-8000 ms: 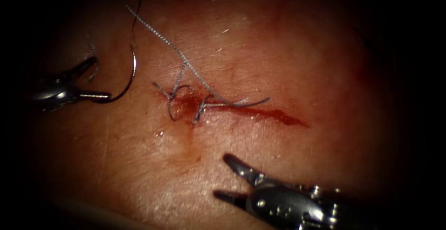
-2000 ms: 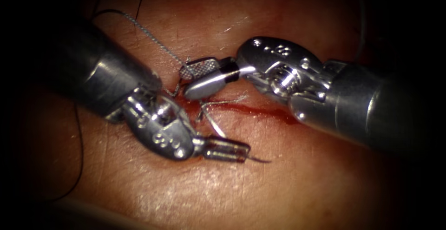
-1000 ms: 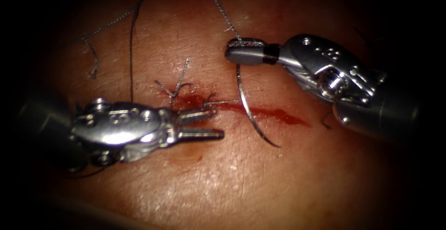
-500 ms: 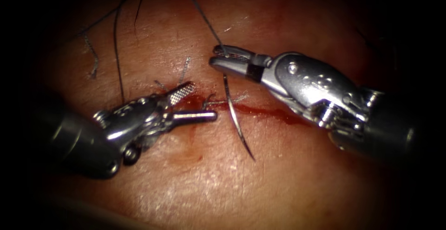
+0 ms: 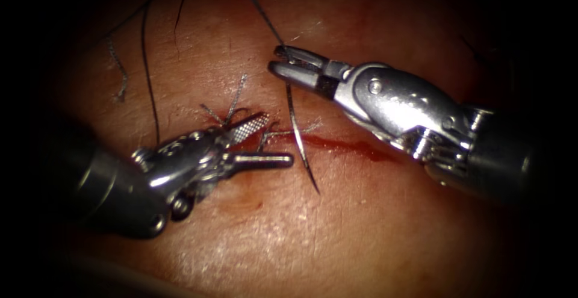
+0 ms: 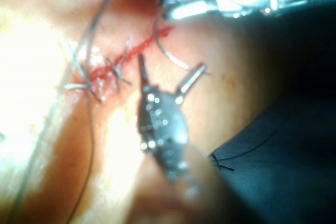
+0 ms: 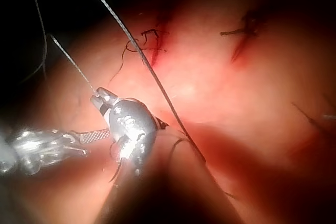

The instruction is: Wound Closure

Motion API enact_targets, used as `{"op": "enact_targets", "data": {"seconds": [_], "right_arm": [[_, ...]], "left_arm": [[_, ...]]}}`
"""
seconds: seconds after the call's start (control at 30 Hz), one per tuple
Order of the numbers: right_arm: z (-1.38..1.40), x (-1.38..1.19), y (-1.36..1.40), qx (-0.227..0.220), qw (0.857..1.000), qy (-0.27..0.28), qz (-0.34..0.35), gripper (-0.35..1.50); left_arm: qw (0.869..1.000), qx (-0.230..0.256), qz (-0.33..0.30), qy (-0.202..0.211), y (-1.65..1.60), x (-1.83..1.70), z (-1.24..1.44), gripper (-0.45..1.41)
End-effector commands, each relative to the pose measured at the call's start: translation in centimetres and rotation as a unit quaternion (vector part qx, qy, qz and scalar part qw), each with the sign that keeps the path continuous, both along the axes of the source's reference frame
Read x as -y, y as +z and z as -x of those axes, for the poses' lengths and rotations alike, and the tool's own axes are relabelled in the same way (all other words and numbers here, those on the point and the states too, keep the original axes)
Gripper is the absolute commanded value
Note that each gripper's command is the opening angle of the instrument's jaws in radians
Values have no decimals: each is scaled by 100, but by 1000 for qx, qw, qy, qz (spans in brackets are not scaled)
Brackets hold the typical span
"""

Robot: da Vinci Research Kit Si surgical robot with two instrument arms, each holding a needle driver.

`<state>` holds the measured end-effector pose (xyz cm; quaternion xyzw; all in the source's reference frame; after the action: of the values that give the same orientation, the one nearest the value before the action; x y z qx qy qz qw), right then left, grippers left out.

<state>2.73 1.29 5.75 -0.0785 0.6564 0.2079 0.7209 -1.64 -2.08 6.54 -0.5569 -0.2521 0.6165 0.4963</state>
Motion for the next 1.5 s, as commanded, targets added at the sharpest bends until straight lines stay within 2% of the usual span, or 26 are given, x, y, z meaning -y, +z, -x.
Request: {"op": "enact_targets", "data": {"seconds": [0.03, 0.33, 0.63, 0.83, 0.93, 0.97, 1.0, 1.03, 1.07, 1.1, 1.17, 1.2, 1.23, 1.27, 1.33, 1.4, 1.5], "right_arm": [[-10, 4, -3, -5, 1000, 3, 1, -35], [-15, 8, -8, -10, 1000, 13, 7, -35], [-23, 13, -15, -14, 1000, 12, 15, -35], [-29, 16, -18, -15, 1000, 8, 22, -35], [-28, 16, -18, -15, 1000, 8, 22, -35], [-28, 17, -19, -14, 1000, 7, 24, -35], [-28, 17, -19, -14, 1000, 7, 24, -35], [-28, 17, -19, -14, 1000, 7, 24, -35], [-28, 15, -19, -16, 1000, 5, 24, -35], [-28, 15, -19, -16, 1000, 5, 24, -35], [-27, 11, -18, -20, 1000, 5, 22, -35], [-27, 11, -18, -20, 1000, 5, 22, -35], [-25, 8, -17, -27, 1000, 8, 2, 2], [-24, 7, -16, -27, 1000, 8, -1, 31], [-19, 3, -15, -31, 999, 9, -13, 84], [-15, -2, -12, -35, 997, 2, -67, 133], [-10, -2, -11, -14, 994, -21, -103, 141]], "left_arm": [[1000, 0, 1, 0, 9, 7, 0, 94], [1000, 2, -1, -12, 14, 12, 10, 94], [1000, 3, -1, -11, 15, 11, 9, 79], [1000, 17, -3, 2, 15, 17, 11, 49], [1000, 23, -2, 9, 18, 22, 12, 6], [999, 32, -12, 14, 20, 24, 10, -45], [998, 42, -42, 9, 20, 24, 9, -45], [998, 42, -42, 9, 20, 24, 9, -45], [991, 60, -116, 7, 18, 25, 4, -45], [991, 60, -116, 7, 18, 25, 4, -45], [980, 63, -187, 8, 15, 25, 0, -45], [980, 63, -187, 8, 15, 25, 0, -45], [975, 65, -213, 9, 10, 25, -3, -45], [973, 67, -220, 11, 7, 25, -4, -45], [967, 73, -241, 21, 1, 25, -5, -45], [962, 79, -256, 45, -9, 26, -5, -45], [959, 84, -263, 68, -17, 29, -4, -45]]}}
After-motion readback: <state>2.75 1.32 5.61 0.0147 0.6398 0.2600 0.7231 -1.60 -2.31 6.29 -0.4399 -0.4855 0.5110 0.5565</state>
